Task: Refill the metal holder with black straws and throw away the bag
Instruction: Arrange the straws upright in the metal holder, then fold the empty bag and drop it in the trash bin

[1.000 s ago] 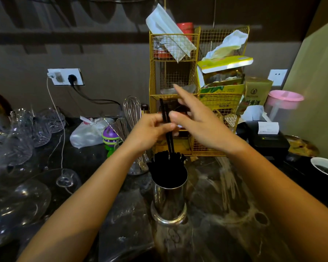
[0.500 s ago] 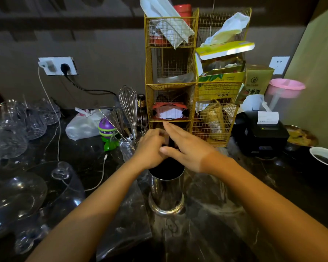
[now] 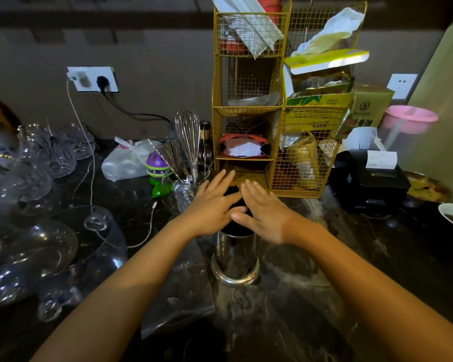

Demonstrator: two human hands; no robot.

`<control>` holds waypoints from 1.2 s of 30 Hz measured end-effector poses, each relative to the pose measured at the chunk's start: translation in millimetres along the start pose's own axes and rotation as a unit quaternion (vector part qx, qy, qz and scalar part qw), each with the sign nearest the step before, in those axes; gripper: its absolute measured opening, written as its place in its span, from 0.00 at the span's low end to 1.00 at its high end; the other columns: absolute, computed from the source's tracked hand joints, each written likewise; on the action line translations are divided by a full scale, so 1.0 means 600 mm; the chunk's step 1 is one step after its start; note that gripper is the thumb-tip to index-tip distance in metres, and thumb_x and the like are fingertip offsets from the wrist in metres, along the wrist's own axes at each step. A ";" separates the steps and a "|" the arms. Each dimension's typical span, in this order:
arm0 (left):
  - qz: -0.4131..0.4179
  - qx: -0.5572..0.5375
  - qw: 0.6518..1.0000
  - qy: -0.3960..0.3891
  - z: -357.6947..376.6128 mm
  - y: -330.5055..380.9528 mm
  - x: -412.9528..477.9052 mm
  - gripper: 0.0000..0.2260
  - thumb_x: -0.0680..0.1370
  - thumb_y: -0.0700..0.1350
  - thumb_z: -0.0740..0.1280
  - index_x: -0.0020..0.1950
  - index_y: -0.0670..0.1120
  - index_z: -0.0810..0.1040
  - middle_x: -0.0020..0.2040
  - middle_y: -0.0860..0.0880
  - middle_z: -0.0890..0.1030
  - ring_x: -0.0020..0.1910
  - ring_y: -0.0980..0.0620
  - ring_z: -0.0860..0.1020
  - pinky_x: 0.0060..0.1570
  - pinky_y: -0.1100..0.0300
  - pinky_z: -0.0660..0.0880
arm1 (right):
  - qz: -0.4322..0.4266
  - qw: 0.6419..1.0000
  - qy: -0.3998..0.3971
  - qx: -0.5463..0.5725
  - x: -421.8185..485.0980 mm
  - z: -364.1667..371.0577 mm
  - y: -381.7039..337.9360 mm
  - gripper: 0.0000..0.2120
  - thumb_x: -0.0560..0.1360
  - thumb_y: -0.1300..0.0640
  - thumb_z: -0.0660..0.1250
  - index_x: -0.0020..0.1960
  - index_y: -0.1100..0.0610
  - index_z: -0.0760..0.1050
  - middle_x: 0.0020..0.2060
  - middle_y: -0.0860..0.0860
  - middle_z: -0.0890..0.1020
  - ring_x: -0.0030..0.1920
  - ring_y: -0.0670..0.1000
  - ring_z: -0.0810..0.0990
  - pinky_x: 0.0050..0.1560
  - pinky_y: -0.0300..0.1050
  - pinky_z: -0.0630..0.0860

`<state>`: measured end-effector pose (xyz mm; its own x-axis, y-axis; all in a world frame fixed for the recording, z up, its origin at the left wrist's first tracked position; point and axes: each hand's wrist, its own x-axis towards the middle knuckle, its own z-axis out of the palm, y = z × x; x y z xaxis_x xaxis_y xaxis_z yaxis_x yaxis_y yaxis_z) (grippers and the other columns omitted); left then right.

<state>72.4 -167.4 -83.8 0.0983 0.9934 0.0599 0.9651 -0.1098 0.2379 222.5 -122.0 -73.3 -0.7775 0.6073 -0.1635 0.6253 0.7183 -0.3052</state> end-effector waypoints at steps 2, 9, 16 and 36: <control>0.003 0.005 1.000 0.023 -0.011 -0.002 -0.010 0.24 0.78 0.52 0.55 0.71 0.54 0.50 0.75 0.46 0.40 0.73 0.49 0.36 0.71 0.46 0.39 | -0.003 1.000 0.030 0.010 -0.002 -0.014 -0.009 0.35 0.75 0.39 0.45 0.71 0.56 0.34 0.74 0.52 0.37 0.73 0.48 0.35 0.72 0.50 0.38; -0.014 -0.012 0.988 0.156 -0.048 -0.029 -0.085 0.25 0.76 0.56 0.54 0.65 0.61 0.40 0.73 0.53 0.40 0.69 0.57 0.36 0.68 0.52 0.39 | -0.103 0.980 0.161 0.061 -0.022 -0.035 -0.066 0.35 0.74 0.39 0.48 0.72 0.53 0.35 0.74 0.49 0.40 0.70 0.42 0.36 0.70 0.42 0.38; -0.122 -0.045 0.985 0.115 0.039 -0.082 -0.215 0.27 0.77 0.52 0.57 0.68 0.57 0.43 0.75 0.47 0.47 0.73 0.51 0.42 0.72 0.47 0.45 | -0.192 0.972 0.092 0.100 -0.026 0.078 -0.113 0.34 0.75 0.42 0.51 0.71 0.52 0.35 0.68 0.40 0.37 0.67 0.37 0.34 0.60 0.21 0.30; -0.221 -0.059 0.973 -0.045 0.232 -0.141 -0.342 0.21 0.78 0.51 0.56 0.70 0.51 0.58 0.75 0.46 0.52 0.74 0.48 0.47 0.72 0.47 0.48 | -0.148 0.985 -0.090 -0.027 -0.001 0.295 -0.030 0.26 0.77 0.65 0.53 0.72 0.52 0.52 0.75 0.55 0.51 0.75 0.52 0.47 0.72 0.43 0.45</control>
<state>4.2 -356.9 -251.0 -0.2931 0.9432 -0.1567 0.8842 0.3297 0.3308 199.6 -195.3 -233.7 -0.9222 0.3025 -0.2408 0.3691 0.8742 -0.3154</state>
